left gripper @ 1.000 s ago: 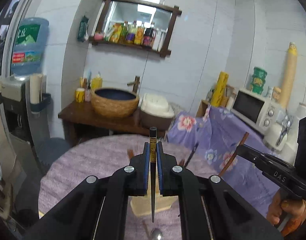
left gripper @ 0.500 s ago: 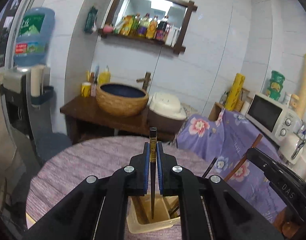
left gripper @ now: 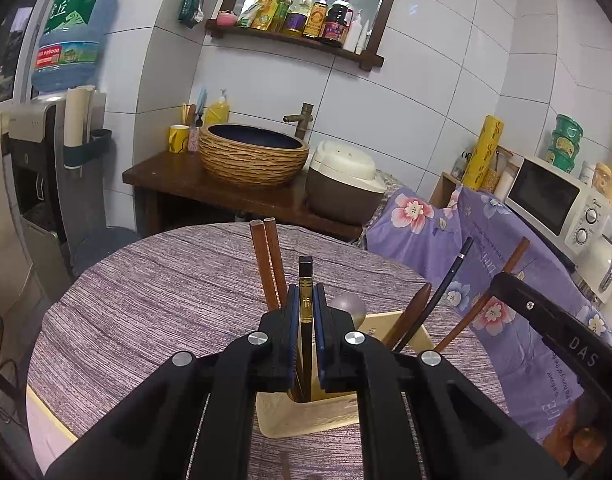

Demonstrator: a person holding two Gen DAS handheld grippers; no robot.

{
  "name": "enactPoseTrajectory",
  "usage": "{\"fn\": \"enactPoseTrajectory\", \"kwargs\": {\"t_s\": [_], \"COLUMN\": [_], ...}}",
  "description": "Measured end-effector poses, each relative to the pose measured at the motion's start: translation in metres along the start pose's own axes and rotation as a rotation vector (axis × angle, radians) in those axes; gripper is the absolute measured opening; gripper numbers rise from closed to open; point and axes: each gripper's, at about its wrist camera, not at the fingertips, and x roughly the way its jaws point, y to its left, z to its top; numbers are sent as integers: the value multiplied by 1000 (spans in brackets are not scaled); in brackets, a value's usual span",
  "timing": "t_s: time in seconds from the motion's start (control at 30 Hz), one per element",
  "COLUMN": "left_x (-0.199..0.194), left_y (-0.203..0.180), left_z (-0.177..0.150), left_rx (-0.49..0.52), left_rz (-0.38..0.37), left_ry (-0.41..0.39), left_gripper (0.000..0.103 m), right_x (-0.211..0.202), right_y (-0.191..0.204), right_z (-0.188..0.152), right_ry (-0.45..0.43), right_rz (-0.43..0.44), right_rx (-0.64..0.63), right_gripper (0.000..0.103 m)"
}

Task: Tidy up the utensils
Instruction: 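Drop the wooden chopstick into the holder with the right tool while the left tool releases the black chopstick, then move both tools back down toward the silver spoon and last chopstick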

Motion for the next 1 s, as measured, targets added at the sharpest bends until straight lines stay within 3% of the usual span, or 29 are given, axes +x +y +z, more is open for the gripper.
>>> {"fn": "enactPoseTrajectory", "kwargs": {"t_s": [0.07, 0.1, 0.13, 0.17, 0.2, 0.4, 0.53, 0.73, 1.0], "left_x": [-5, -7, -11, -17, -22, -50, -54, -43, -42], "left_y": [2, 1, 1, 0, -1, 12, 33, 69, 87], "left_z": [-3, -4, -7, -11, -14, -44, -69, -110, -153], "left_rx": [-13, -13, -7, 6, 18, 47, 30, -27, -35], "left_rz": [-3, -3, -4, -2, 3, 62, 121, 190, 219], "left_ry": [-6, -9, -13, -20, -30, -58, -26, 84, 176], "left_gripper": [10, 17, 23, 40, 50, 62, 63, 63, 63], "right_x": [-2, -4, -7, -10, -14, -23, -17, -3, -1], "right_y": [0, 0, 1, 2, 4, 17, 23, 34, 45], "right_z": [-6, -8, -12, -15, -20, -53, -86, -145, -209], "right_ry": [-7, -13, -21, -29, -40, 15, 96, 239, 365], "right_rz": [-11, -12, -10, -12, -20, -25, -8, 1, 0], "right_rx": [-1, 1, 0, -1, -7, -49, -51, -54, -39], "right_gripper": [16, 22, 37, 50, 51, 51, 51, 51, 51]}}
